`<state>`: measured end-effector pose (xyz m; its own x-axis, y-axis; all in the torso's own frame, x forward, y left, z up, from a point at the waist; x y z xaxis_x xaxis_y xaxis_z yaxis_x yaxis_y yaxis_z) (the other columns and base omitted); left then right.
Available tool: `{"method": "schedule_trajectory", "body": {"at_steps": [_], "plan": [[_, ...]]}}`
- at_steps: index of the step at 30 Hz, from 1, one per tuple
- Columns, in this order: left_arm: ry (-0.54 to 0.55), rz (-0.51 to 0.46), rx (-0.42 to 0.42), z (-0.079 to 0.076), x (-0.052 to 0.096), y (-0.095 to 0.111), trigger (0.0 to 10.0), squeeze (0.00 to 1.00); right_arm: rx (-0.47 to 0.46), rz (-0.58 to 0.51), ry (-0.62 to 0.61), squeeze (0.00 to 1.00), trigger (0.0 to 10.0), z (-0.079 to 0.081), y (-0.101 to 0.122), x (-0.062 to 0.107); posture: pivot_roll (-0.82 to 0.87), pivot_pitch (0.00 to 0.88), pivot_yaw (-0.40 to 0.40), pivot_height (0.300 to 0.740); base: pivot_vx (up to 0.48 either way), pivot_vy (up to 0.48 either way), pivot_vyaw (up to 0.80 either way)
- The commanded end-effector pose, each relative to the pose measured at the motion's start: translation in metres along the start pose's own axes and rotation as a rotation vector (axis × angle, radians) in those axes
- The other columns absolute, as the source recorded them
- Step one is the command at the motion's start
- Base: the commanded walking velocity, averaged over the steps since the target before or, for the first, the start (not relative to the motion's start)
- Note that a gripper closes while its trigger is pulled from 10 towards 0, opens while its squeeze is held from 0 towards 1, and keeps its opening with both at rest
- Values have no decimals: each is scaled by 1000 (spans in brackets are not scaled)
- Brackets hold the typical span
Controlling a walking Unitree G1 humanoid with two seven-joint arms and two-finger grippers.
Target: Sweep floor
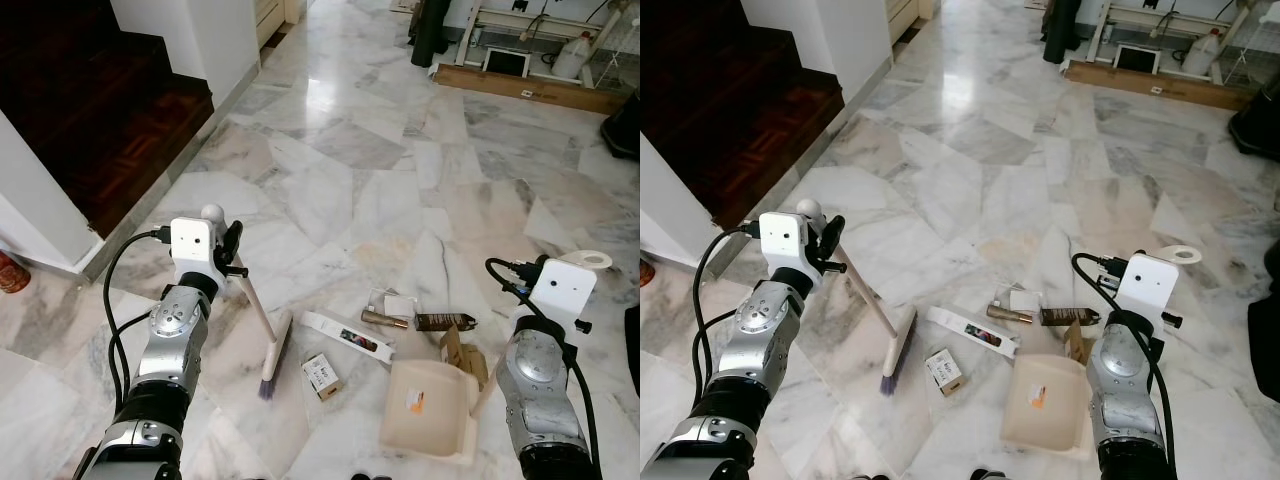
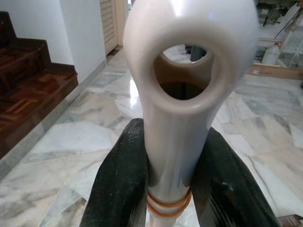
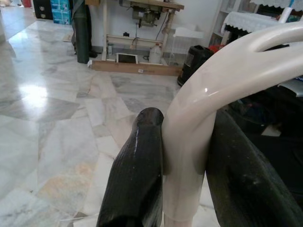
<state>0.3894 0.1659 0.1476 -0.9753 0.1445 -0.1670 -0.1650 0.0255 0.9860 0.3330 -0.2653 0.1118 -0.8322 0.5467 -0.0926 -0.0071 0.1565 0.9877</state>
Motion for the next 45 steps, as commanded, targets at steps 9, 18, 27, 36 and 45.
{"method": "schedule_trajectory", "body": {"at_steps": [9,18,27,36,45], "plan": [[-34,-2,6,-2,1,2,10000,0,6,18,-42,0,10000,-13,-16,17,75,146,-6,740,0,0,0],[-69,-9,19,-14,-1,5,10000,0,-44,66,8,0,10000,-3,-40,29,93,159,3,740,0,0,0],[-82,-15,19,-14,-3,8,10000,0,-42,56,27,0,10000,2,-43,31,96,166,6,740,0,0,0],[-107,-22,24,-21,-9,12,10000,0,-40,94,57,0,10000,7,-60,36,104,181,13,740,0,0,0],[-195,52,29,-33,-12,1,10000,0,-39,102,63,0,10000,8,-65,39,100,188,17,740,0,0,0]]}}
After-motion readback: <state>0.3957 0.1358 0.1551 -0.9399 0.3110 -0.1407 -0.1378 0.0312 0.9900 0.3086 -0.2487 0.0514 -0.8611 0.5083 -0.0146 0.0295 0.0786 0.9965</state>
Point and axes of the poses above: a point about 5 cm out from each wrist's last joint towards the gripper, its own x axis pointing back from the gripper into the wrist, its own y axis along the axis of the wrist's last joint, z = x × y, the point moved 4 cm from there along -x, pointing out of the wrist towards the gripper, and after that the axes turned 1 degree about x, right-handed, at the moved point
